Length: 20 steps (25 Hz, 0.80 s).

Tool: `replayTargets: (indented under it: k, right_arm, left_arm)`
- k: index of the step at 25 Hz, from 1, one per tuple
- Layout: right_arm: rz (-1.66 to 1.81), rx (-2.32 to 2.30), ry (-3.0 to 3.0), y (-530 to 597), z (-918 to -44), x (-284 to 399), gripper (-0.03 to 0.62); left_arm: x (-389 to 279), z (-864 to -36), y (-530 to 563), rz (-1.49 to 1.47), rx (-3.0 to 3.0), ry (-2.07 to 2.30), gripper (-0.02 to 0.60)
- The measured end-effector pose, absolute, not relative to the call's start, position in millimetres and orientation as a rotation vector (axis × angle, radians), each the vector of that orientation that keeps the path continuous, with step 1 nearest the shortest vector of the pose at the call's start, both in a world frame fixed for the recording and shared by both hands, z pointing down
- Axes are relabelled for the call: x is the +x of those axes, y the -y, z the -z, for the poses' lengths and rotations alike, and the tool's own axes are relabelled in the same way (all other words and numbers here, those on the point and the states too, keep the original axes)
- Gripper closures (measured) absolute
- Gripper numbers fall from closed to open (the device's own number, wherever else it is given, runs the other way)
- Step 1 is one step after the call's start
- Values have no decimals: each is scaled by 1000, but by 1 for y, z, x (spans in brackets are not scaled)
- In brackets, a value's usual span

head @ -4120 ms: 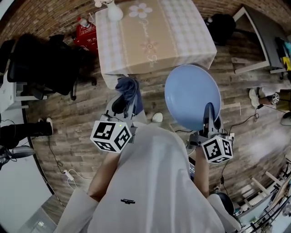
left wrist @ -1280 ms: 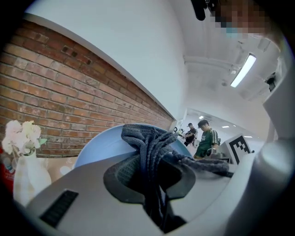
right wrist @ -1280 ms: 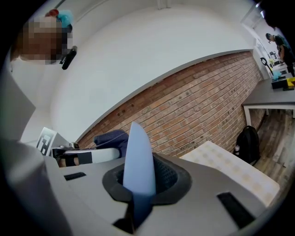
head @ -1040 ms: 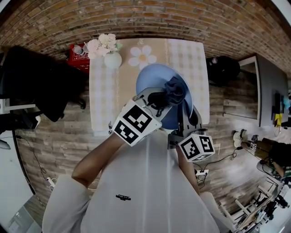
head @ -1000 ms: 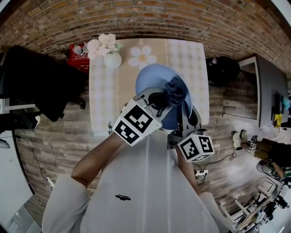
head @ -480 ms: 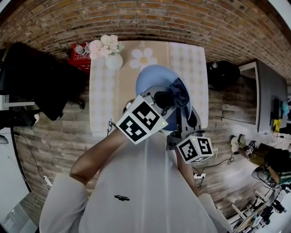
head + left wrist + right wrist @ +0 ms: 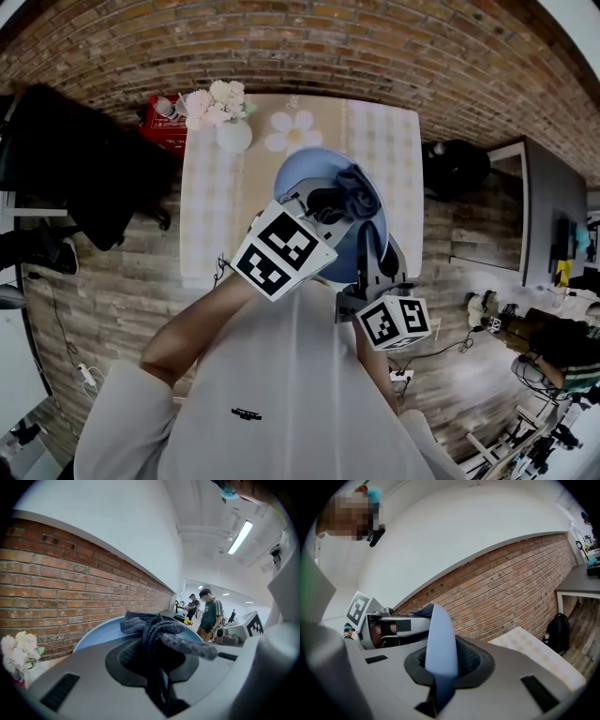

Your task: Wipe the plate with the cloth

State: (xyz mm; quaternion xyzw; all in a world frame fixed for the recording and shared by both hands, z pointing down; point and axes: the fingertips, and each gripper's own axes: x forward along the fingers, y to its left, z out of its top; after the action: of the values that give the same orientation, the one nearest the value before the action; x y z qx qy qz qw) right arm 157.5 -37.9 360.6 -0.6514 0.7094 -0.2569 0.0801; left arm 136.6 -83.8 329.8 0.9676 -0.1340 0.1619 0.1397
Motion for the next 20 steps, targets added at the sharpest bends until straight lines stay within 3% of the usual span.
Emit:
replayTargets:
  k: [20]
  right_arm:
    - [720, -1872, -2105, 29, -349, 157, 534]
  left_arm:
    - [105, -333, 124, -439, 2763, 609, 520]
